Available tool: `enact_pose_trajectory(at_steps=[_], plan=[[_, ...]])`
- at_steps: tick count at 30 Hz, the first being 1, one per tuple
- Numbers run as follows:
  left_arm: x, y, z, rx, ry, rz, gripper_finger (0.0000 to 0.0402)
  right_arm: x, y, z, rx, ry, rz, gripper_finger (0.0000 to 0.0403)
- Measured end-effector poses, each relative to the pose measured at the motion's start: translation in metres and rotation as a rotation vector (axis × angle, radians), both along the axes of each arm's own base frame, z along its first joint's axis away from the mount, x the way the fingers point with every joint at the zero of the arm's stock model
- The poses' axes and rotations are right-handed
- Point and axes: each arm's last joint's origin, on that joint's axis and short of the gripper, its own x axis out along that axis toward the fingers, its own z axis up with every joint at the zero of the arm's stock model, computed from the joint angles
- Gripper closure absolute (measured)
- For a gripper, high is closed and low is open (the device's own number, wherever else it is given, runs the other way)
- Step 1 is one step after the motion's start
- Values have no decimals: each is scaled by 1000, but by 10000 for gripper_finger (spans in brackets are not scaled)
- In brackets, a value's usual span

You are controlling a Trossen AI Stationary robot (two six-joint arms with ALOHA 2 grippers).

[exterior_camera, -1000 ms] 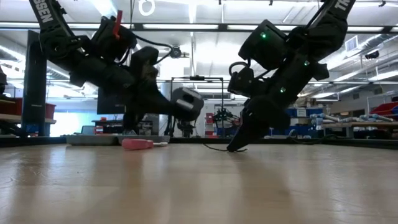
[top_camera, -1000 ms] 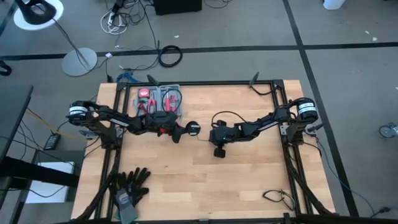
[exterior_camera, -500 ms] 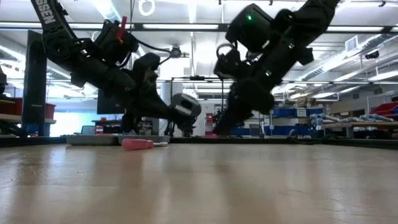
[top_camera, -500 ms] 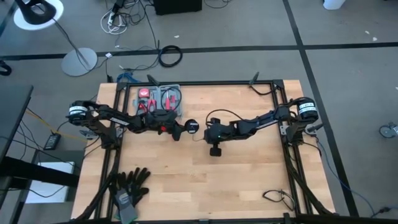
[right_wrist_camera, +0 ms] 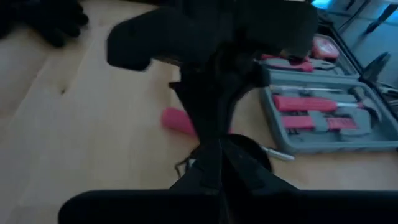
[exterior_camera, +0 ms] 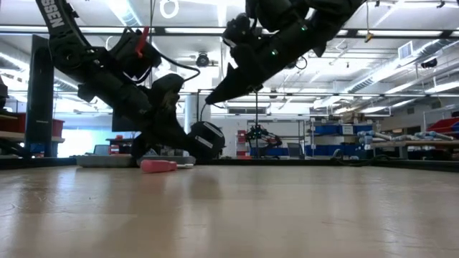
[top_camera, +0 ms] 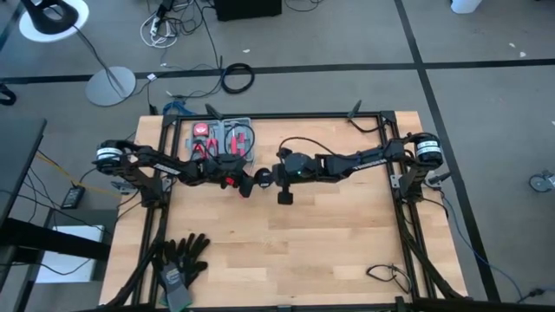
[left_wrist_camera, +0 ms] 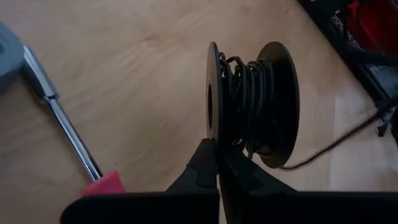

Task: Coil cords
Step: Coil the black wire onto the spool

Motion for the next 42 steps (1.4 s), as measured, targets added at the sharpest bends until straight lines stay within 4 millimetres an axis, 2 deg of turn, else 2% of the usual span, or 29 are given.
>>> enact_pose_trajectory(at_steps=[6,13,16,24,32,38,42], plan=[[2,-5,-1,-19,-2,-32,401,4,-9,8,-22,-21,-20,403],[10,-5,8,-5,-45,-31,401,11,-2,-6,15,-18,9,403],[15,-4,13,0,-48,-40,401,12,1,-17,10,22,6,403],[22,-5,4,-19,50,-73,401,12,-2,-12,-15,-9,-37,403],[26,-8,-2,-53,54,-148,401,5,-9,-19,-49,102,-147,403],[25,-9,-3,-58,50,-161,401,-5,-10,-25,11,210,-189,403],[20,-5,-7,-78,55,-102,401,-10,-8,-30,87,275,-188,403]])
